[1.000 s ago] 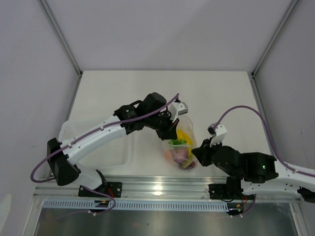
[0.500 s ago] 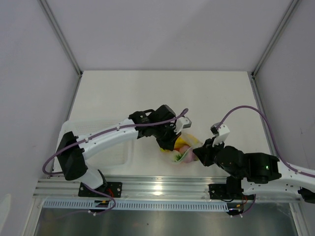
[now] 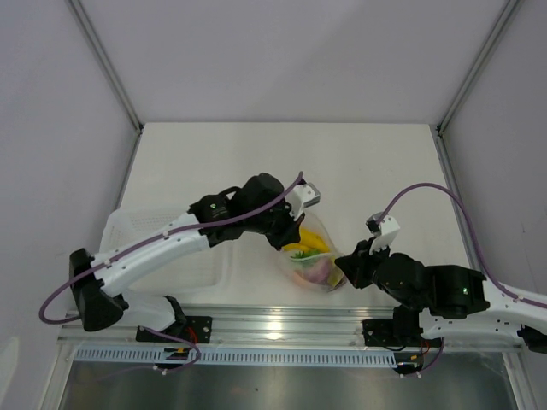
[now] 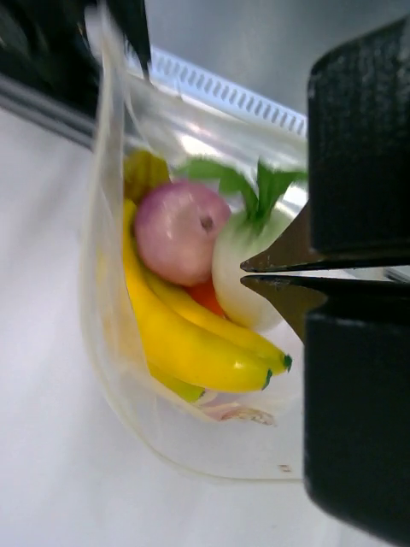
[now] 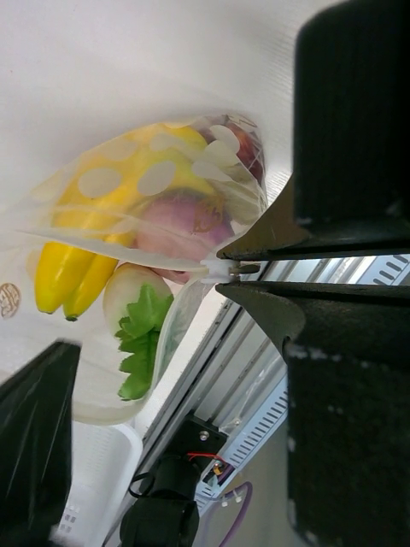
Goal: Place the food in the zip-top bag and seal the zipper
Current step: Adjust the zipper food storage bag at the center of the board.
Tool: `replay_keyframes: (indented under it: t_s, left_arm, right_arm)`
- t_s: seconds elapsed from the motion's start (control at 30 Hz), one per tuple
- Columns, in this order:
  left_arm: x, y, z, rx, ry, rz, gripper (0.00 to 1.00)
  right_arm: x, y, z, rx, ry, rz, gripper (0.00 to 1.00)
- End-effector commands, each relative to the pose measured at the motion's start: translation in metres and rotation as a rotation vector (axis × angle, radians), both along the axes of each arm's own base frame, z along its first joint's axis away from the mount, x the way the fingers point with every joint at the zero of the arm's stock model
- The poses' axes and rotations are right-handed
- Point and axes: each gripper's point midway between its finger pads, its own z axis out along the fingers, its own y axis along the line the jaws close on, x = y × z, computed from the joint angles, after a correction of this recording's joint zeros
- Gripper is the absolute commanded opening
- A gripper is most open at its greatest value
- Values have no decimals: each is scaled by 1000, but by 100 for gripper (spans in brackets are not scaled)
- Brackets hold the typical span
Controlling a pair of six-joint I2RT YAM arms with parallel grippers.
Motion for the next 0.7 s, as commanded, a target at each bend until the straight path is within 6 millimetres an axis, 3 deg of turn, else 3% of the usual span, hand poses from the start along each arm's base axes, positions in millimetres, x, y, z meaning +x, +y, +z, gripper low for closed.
replay_keyframes:
  t_s: [0.0,0.1,0.33,0.53,0.67]
  left_arm:
    - [-18,-12,60,-217,-63,-107,1]
    - [-33,-13,60,-245,-26,-169,1]
    - [-61,-11,30,-215,111,-273,1]
    - [-57,-17,-8,-83,172,-248,1]
    - [-57,-18,-46,29,225,-234,1]
  right_arm:
    - [4,2,24,69,-22,-21,0]
    - [4,1,21,67,-17,-23,0]
    - [3,-3,18,57,-12,-28,0]
    - [4,-5,18,65,-12,-38,0]
    - [5,-7,24,94,-19,-43,0]
